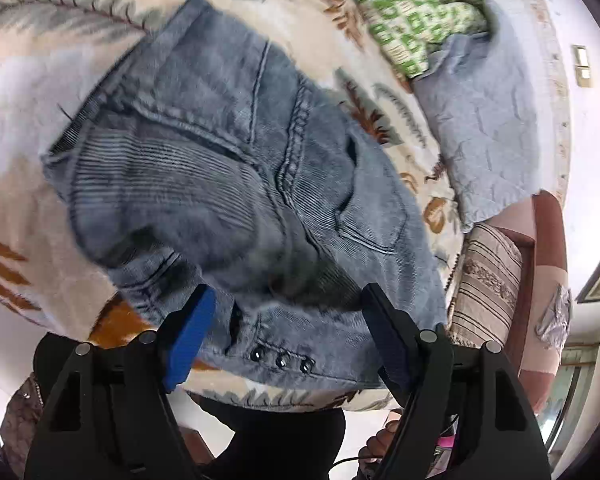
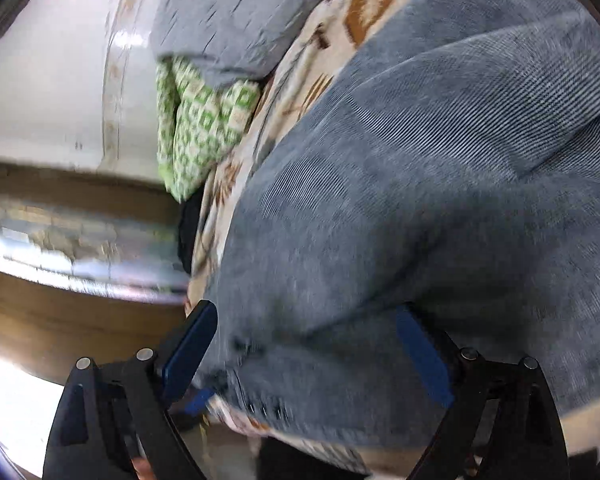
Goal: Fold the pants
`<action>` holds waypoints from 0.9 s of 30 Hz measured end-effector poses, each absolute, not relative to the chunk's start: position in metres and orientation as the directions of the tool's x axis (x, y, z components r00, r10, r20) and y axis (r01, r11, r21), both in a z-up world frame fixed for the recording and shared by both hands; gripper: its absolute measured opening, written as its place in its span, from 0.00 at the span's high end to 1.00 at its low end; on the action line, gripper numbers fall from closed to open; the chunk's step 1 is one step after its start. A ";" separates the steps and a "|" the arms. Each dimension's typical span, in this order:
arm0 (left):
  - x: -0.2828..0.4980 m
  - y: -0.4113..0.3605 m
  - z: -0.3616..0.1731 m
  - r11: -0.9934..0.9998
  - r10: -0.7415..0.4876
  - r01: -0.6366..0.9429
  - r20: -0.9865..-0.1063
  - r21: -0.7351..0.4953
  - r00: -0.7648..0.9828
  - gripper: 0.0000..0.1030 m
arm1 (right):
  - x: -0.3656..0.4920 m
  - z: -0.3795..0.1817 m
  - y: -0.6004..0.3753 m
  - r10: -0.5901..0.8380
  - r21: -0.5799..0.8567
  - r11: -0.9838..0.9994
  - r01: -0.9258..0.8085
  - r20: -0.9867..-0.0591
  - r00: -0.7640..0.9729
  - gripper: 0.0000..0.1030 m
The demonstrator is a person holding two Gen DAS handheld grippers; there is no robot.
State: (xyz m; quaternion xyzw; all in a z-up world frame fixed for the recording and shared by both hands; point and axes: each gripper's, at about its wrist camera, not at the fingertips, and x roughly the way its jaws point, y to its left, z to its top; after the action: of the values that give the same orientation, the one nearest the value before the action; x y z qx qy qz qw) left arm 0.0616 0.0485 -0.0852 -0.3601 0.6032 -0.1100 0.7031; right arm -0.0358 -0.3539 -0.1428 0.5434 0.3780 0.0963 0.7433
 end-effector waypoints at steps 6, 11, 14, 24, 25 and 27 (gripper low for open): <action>0.077 0.045 -0.097 0.721 -0.574 -0.313 -0.786 -0.619 0.230 0.31 | -0.029 -0.149 -0.363 0.524 0.901 0.336 0.274 -0.420 0.740 0.42; 0.079 0.044 -0.087 0.755 -0.547 -0.271 -0.801 -0.597 0.241 0.63 | -0.027 -0.161 -0.372 0.519 0.896 0.324 0.305 -0.438 0.734 0.89; 0.069 0.055 -0.081 0.738 -0.574 -0.256 -0.781 -0.624 0.249 0.79 | -0.044 -0.141 -0.376 0.508 0.908 0.351 0.227 -0.389 0.769 0.94; 0.022 0.074 -0.101 0.752 -0.569 -0.255 -0.794 -0.608 0.215 0.81 | -0.114 -0.145 -0.371 0.576 0.883 0.408 0.233 -0.447 0.685 0.90; 0.022 0.075 -0.104 0.745 -0.576 -0.267 -0.791 -0.611 0.205 0.81 | -0.119 -0.154 -0.373 0.563 0.876 0.399 0.272 -0.468 0.681 0.90; 0.020 0.075 -0.096 0.739 -0.587 -0.245 -0.778 -0.628 0.225 0.80 | -0.127 -0.154 -0.382 0.551 0.890 0.367 0.270 -0.442 0.708 0.89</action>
State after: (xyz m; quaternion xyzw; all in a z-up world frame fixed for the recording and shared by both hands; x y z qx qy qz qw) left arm 0.0197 0.0753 -0.0956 -0.3403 0.6106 -0.1213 0.7048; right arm -0.1266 -0.3818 -0.1539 0.5544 0.3703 0.0949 0.7393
